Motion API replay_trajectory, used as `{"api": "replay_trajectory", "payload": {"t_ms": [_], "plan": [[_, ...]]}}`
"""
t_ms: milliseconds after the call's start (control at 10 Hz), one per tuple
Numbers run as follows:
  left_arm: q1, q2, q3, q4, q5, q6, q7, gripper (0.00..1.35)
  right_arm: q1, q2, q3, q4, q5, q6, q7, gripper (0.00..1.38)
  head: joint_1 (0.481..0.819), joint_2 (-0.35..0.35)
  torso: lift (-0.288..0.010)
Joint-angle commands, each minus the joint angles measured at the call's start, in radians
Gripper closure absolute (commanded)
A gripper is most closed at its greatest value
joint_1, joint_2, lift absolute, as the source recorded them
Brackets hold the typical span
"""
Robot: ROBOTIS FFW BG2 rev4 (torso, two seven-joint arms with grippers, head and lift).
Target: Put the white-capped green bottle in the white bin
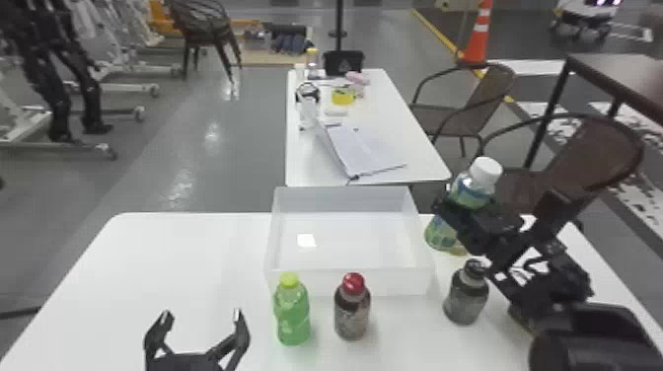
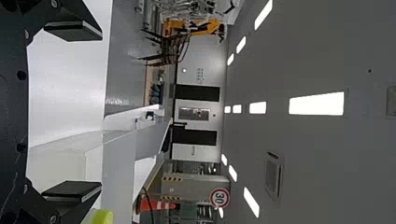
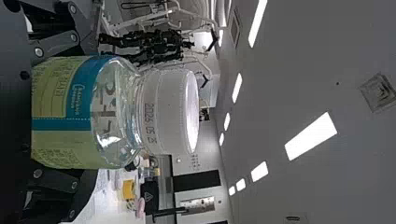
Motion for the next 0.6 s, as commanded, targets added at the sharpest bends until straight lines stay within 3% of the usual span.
{"api": "replay_trajectory", "payload": {"t_ms": [0, 200, 500], "plan": [[-0.004, -0.003, -0.003, 0.003, 0.004, -0.002, 0.0, 0.17, -0.037, 0.007, 0.018, 0.099, -0.029, -0.073, 0.024, 0.85, 0.549, 0.0, -0.1], [-0.018, -0.003, -0.012, 0.014, 0.004, -0.009, 0.0, 0.17, -0.07, 0.007, 0.039, 0.202, -0.061, -0.119, 0.052, 0.85, 0.549, 0.0, -0.1], [-0.033, -0.002, -0.031, 0.037, 0.026, -0.02, -0.002, 0.17, -0.212, -0.02, 0.102, 0.338, -0.093, -0.149, 0.123, 0.85, 0.549, 0.0, -0.1]]}}
